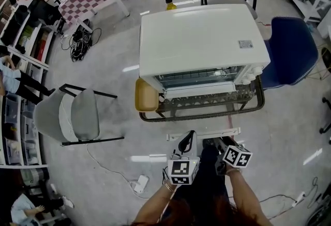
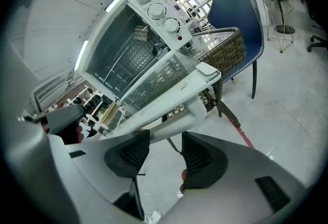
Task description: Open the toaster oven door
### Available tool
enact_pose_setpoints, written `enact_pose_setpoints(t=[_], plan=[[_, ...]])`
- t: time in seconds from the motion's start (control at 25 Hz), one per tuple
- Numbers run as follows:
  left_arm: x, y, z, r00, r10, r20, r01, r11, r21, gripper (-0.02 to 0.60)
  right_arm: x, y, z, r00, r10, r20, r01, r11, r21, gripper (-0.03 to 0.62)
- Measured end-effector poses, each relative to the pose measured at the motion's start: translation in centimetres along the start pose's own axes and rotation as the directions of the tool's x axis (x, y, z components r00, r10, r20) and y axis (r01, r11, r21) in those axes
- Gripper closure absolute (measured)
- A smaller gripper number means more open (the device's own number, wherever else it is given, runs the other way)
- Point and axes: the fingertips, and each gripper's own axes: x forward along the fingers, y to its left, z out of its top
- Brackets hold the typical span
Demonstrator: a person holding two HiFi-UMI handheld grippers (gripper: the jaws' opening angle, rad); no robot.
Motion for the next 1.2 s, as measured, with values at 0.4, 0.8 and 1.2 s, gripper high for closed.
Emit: enact_pose_setpoints(t=[0.4,0.8,1.2], plan=[[0.6,0.6,-1.2,1.0,-0.001,-0.013,0.001,1.0,0.012,0.566,1.2,-1.2,-0.8,0.999,-0.013,-0.033,0.011,0.998,-0.061,0.407],[0.5,1.1,-1.4,1.0,0.009,-0.007,-0.009,1.0,0.017,0.566,2.0,-1.7,-1.2,0.999,-0.029,-0.044,0.025,0.995,-0.092,0.408],[0.3,0.7,-1.6,1.0,0.0,-0.011,0.0,1.0,0.029,0.567,2.2,-1.9,-1.4,0.998,-0.05,-0.041,0.045,0.993,-0.105,0.413]])
